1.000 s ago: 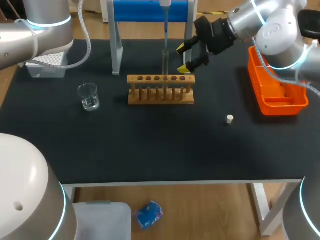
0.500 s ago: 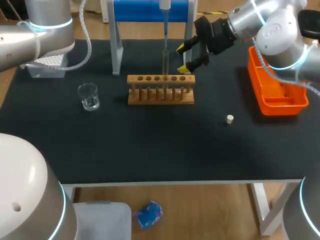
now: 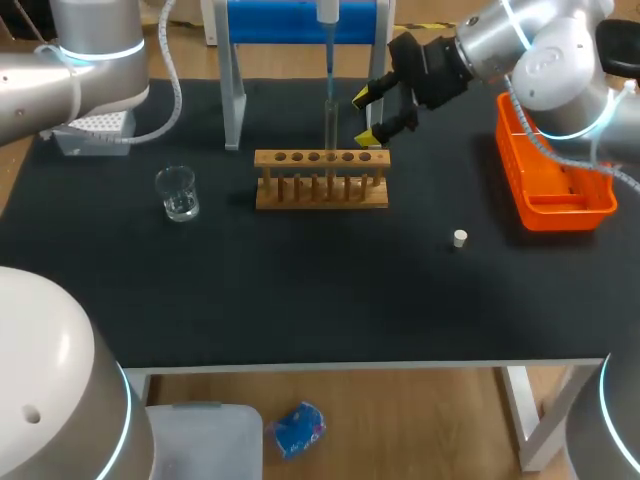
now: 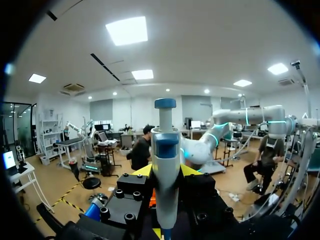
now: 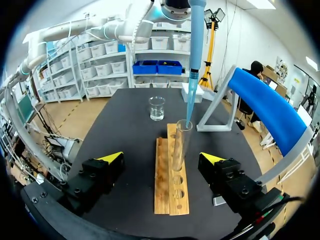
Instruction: Invert the test tube, pick up the pipette, mount the tip to pipette, aspirate from beaker and dispense into the tube, eject the tip, return the pipette, and cap with the stopper.
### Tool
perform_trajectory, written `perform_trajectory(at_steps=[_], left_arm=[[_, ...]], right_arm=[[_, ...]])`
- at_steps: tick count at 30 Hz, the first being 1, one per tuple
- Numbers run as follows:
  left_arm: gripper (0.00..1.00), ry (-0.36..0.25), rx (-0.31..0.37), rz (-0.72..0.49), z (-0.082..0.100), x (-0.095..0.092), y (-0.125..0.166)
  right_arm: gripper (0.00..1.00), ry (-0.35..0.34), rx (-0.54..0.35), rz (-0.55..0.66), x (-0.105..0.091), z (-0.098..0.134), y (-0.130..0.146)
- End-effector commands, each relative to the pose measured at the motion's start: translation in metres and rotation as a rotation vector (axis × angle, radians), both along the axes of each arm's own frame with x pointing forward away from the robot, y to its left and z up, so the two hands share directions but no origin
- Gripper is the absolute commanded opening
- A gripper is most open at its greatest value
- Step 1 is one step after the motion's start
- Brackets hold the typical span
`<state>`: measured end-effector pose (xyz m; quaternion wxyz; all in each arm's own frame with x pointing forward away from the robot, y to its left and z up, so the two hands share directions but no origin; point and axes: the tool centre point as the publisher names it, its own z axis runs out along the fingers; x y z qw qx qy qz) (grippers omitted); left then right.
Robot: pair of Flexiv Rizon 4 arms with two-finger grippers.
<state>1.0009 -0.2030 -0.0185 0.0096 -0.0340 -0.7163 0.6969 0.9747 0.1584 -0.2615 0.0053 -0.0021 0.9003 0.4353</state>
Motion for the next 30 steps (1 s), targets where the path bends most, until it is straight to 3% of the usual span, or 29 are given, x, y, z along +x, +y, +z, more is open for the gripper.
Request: perform_trajectory(at_steps=[1,30], left_arm=[[0.0,0.0,-0.003,-0.001,-0.0017,0.0007,-0.0001],[0.0,0.046,-0.025,-0.018,-0.009,-0.002,-0.0094]], right_arm=[[1.0,0.001,-0.002,0.001,0.0004,0.0002,-0.0002],[1.0,0.001,-0.002,0.001,0.0004,0.0002,-0.0002]])
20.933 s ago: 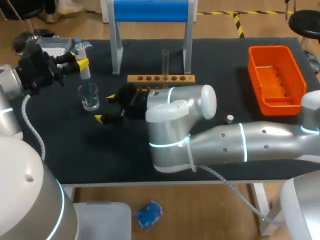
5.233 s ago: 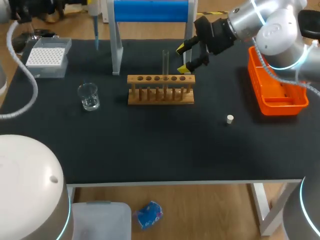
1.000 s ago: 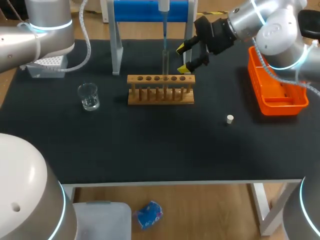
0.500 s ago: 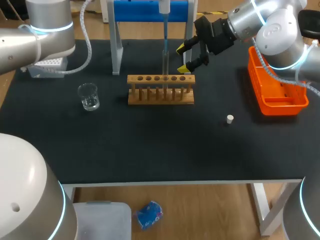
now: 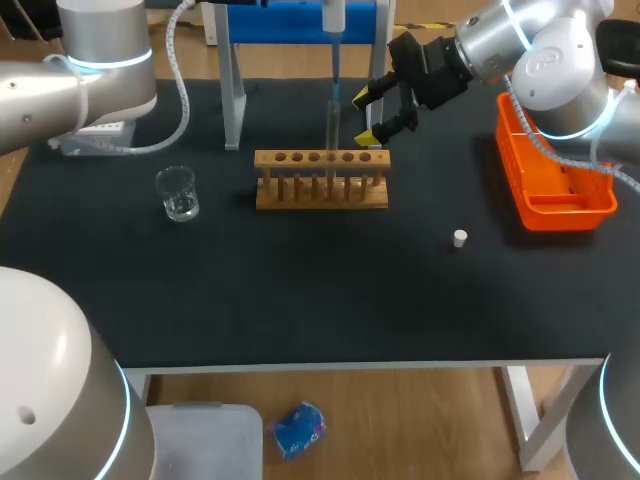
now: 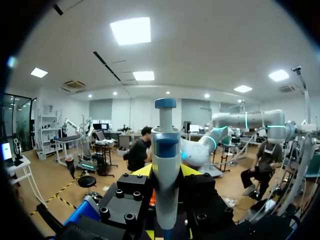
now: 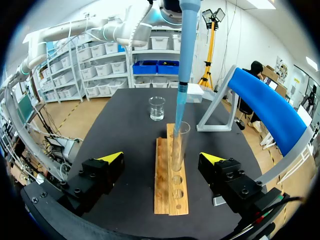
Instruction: Invert the test tube, pick up the pipette, mount the tip to pipette, aspirate from beaker and dispense into the tube, eject the tip, return the pipette, and cap with the stopper.
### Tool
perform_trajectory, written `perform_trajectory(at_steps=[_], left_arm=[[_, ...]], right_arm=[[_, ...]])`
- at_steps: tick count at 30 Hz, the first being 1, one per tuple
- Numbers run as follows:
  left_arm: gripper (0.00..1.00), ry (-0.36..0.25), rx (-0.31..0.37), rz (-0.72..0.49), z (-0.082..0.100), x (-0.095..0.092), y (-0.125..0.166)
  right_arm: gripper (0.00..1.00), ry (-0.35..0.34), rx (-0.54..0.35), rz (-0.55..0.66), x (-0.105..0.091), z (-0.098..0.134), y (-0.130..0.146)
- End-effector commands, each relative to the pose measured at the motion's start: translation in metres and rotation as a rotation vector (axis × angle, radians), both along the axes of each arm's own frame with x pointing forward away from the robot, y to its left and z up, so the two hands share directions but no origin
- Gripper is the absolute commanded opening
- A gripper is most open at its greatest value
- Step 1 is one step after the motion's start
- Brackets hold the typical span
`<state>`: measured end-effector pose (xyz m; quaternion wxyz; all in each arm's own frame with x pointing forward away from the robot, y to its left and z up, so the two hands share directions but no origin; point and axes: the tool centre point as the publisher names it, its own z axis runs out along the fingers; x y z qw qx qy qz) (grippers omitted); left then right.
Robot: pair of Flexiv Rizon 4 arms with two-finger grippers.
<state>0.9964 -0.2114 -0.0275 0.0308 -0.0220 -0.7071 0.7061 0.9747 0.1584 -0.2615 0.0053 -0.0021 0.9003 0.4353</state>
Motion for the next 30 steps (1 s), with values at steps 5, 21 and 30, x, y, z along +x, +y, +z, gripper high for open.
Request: perform_trajectory(at_steps=[5,21,30], left_arm=[[0.0,-0.02,0.0,-0.003,0.0,0.005,-0.001],[0.0,-0.077,0.003,0.028,0.001,0.013,0.007],[0.0,-0.079,0.011,0.055,0.003,0.013,0.018]], right_arm=[[1.0,0.001,-0.002,0.001,0.0,0.0,0.0],[1.0,0.001,-0.002,0.001,0.0,0.0,0.0],[1.0,0.001,-0.002,0.001,0.0,0.0,0.0]])
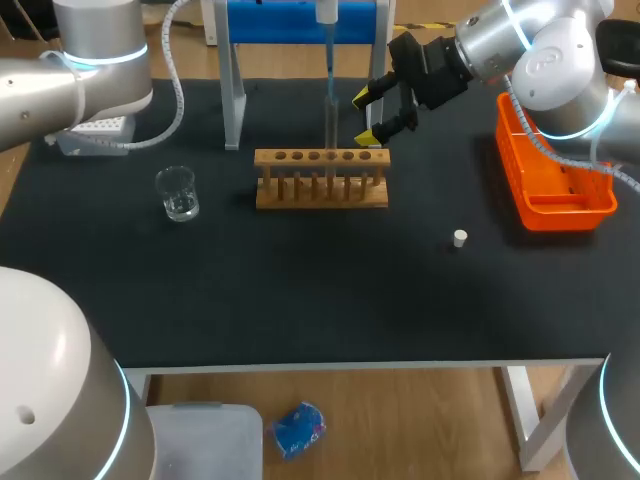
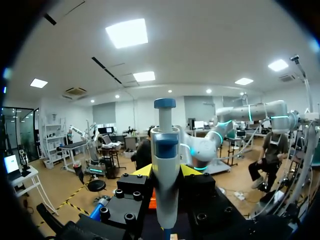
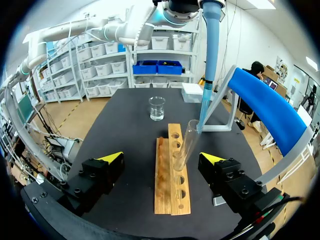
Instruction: Invert the test tube, pick up the pipette, mount the tip to pipette, aspirate from beaker and dispense into the tube, eject the tip, return the pipette, and cap with the stopper.
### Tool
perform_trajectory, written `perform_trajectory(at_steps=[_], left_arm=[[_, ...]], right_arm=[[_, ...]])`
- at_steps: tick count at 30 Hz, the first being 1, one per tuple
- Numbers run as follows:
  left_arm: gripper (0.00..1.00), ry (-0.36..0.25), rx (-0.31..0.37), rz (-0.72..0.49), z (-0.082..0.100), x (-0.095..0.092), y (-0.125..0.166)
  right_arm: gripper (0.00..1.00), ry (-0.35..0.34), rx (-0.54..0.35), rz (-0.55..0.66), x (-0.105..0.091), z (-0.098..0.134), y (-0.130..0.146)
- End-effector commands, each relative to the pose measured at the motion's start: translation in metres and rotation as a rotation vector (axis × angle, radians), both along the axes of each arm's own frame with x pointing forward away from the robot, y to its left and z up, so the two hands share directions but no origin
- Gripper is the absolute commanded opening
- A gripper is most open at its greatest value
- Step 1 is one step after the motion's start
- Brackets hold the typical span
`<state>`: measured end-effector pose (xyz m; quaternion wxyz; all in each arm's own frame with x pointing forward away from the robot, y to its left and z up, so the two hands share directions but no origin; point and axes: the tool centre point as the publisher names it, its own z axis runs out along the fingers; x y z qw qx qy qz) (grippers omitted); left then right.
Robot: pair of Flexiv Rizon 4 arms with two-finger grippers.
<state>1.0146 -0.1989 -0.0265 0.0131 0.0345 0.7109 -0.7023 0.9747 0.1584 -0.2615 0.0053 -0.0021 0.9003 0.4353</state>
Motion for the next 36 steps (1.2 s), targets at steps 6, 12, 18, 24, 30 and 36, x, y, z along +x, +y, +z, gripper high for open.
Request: perform_trajectory(at_steps=[6,12,18,24,30,36], left_arm=[[0.0,0.016,0.007,0.018,0.001,-0.01,0.008],[0.0,0.037,0.007,0.014,-0.003,-0.014,0.007],[0.0,0.049,0.002,0.007,-0.005,-0.016,0.003],[0.0,0.05,-0.001,-0.003,-0.006,-0.017,-0.001],[0.0,0.042,0.0,-0.008,-0.006,-0.016,-0.002],[0.0,0.038,0.001,-0.009,-0.006,-0.013,-0.002]], right_arm=[[1.0,0.001,-0.002,0.001,0.0,0.0,0.0],[1.0,0.001,-0.002,0.001,0.0,0.0,0.0],[1.0,0.001,-0.002,0.001,0.0,0.0,0.0],[1.0,0.001,-0.002,0.001,0.0,0.0,0.0],[1.0,0.001,-0.002,0.001,0.0,0.0,0.0],[1.0,0.001,-0.002,0.001,0.0,0.0,0.0]])
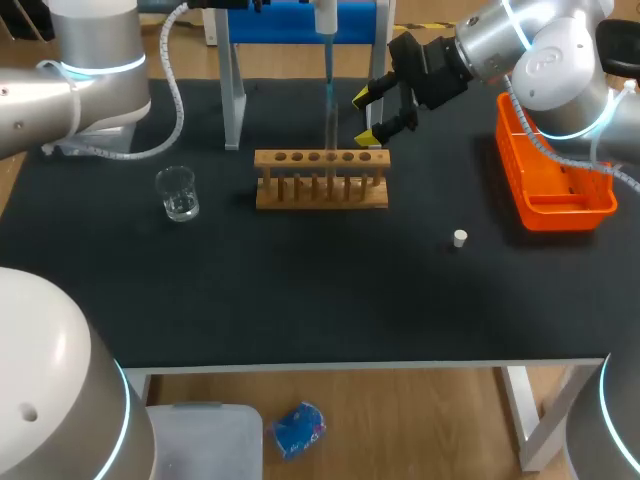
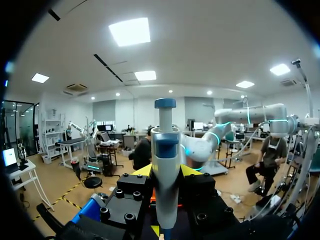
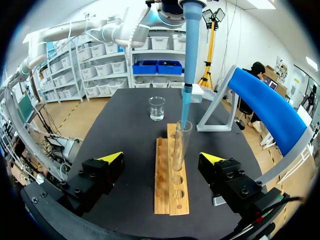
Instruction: Invert the test tube, pick up the pipette, mount the tip to pipette, aspirate from beaker and dispense into the tube, eject the tip, return the pipette, and cap with the stopper.
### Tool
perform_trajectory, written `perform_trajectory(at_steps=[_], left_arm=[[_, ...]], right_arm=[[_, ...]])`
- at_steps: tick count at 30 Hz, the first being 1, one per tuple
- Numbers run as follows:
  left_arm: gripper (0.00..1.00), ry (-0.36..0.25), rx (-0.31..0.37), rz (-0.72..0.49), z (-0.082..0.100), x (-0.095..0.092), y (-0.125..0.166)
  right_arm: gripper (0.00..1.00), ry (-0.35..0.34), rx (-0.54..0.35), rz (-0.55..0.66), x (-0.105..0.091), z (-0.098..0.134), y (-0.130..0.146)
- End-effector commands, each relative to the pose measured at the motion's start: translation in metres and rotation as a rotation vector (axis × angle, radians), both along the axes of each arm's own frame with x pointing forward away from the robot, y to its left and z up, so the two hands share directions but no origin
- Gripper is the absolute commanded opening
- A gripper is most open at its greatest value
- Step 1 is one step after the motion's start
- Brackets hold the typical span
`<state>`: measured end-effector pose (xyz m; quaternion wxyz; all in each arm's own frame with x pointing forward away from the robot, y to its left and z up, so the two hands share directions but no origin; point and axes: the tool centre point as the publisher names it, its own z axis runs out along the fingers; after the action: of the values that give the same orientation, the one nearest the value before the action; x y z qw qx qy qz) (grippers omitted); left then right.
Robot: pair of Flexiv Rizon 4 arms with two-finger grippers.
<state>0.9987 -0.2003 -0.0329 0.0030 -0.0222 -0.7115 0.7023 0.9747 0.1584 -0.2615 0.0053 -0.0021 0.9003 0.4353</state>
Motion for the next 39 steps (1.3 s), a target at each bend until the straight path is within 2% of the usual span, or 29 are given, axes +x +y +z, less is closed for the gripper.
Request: perform_trajectory(at_steps=[1,17,39], left_arm=[[0.0,-0.003,-0.001,-0.004,0.0,0.003,0.0],[0.0,-0.053,0.002,-0.016,-0.007,0.001,-0.006],[0.0,-0.019,0.016,-0.013,-0.02,-0.009,-0.007]], right_arm=[[1.0,0.001,-0.002,0.001,0.0,0.0,0.0],[1.0,0.001,-0.002,0.001,0.0,0.0,0.0],[1.0,0.001,-0.002,0.001,0.0,0.0,0.0]])
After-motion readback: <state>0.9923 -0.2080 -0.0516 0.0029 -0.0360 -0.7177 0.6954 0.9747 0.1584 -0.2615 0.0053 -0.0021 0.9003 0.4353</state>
